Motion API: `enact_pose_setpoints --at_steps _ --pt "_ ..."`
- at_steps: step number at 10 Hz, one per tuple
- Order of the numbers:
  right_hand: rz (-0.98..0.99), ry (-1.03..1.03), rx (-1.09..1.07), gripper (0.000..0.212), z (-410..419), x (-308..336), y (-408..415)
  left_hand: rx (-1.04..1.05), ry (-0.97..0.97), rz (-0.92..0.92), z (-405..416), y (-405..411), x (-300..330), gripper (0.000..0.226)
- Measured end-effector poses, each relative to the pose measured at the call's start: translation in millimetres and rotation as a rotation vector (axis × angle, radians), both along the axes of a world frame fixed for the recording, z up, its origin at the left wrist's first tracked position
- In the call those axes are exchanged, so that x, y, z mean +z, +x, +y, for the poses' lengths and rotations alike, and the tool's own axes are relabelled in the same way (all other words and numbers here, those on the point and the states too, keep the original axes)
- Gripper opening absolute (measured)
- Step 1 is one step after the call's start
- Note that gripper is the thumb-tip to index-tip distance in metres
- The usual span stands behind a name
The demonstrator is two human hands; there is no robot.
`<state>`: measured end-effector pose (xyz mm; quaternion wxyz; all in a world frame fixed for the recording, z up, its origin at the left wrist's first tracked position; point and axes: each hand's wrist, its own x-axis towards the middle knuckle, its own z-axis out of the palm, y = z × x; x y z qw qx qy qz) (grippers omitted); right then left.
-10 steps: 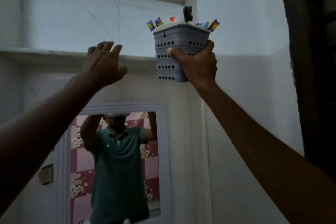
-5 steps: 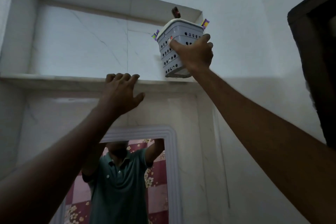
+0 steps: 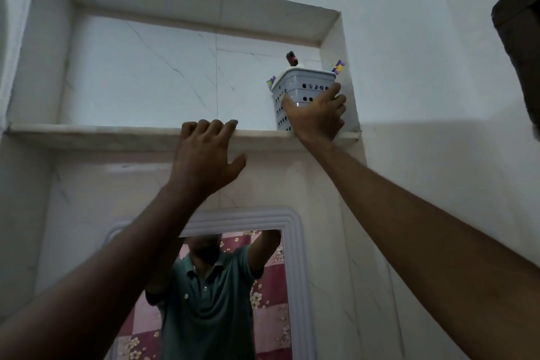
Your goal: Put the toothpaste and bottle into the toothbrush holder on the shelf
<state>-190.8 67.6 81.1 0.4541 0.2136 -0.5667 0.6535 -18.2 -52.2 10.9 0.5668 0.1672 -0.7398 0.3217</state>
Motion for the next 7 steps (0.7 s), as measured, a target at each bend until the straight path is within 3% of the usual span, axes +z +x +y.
enact_pose_setpoints --at_steps 3,7 --pt "0.037 0.054 -0.078 0.12 -3 -6 -5 0.005 -0.001 0.014 1 -1 0 0.073" --pt "0.262 0.207 -0.147 0.097 16 -63 -13 -0.052 0.07 -0.023 13 27 -21 0.076"
